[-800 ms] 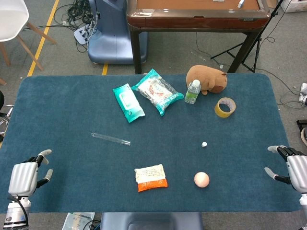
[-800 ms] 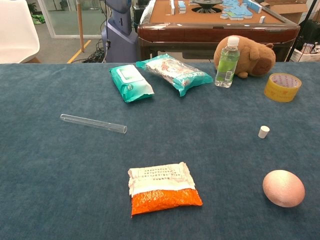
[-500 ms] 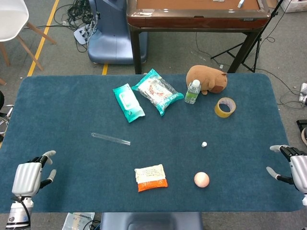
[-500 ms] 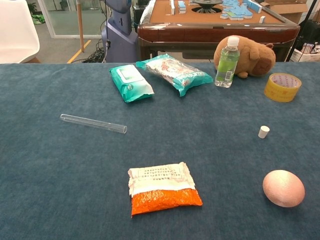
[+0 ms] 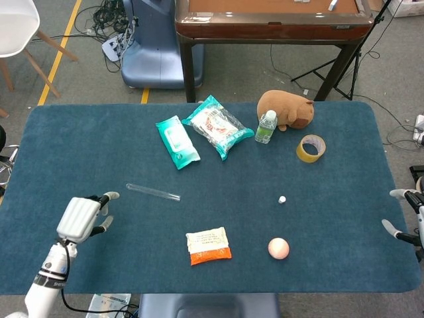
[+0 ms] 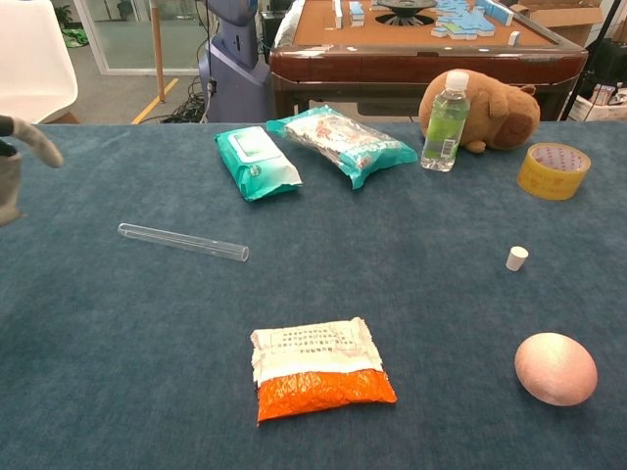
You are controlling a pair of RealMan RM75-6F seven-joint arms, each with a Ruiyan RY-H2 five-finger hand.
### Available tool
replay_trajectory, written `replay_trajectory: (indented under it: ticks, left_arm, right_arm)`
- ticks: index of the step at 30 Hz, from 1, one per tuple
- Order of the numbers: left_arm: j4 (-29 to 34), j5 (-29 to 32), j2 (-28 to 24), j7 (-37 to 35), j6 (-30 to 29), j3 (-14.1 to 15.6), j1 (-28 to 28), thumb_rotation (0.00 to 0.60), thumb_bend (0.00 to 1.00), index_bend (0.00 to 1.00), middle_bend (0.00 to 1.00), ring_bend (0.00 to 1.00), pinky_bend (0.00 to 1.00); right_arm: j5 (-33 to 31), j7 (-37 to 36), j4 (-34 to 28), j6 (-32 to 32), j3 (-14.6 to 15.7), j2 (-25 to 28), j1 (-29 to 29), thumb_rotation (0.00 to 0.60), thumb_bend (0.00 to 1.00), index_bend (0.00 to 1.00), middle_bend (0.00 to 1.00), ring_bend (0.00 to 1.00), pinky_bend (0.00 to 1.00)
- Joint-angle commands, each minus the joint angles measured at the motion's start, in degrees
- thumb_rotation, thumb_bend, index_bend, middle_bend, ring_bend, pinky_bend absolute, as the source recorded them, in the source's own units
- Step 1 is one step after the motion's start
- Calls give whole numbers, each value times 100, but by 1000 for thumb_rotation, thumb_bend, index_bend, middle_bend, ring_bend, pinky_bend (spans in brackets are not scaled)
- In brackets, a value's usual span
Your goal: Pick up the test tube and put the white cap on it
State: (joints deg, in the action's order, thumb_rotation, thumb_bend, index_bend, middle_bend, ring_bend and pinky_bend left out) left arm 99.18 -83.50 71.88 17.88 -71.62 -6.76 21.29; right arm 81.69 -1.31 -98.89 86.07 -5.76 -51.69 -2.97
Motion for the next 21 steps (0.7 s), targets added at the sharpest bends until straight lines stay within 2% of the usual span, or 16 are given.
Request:
replay_trajectory:
  ticks: [1, 8, 14, 21]
  left_arm:
    - [-384, 177, 127, -1, 842, -298, 714, 600, 304, 346, 754, 693, 867]
    - [-1087, 708, 566, 172, 1883, -532, 1549, 600, 303, 376, 919, 833, 979]
    - [-1802, 1059, 1043, 314, 2414, -571, 2066, 600, 303, 378, 961, 869, 1000]
    - [-2409, 1213, 1478, 435, 2659, -484, 2410, 600, 303, 383, 970, 876, 1000]
  right_arm:
    - [-50, 42, -55, -20, -21, 39, 0, 600, 172, 344, 391, 389, 493]
    - [-142, 137, -167, -73, -18, 84, 17, 600, 172, 344, 391, 389, 493]
    - [-203, 194, -223, -154, -3, 75, 10, 600, 172, 344, 391, 392, 493]
    - [-257, 199, -223, -158, -1, 60, 36, 600, 172, 344, 391, 397, 493]
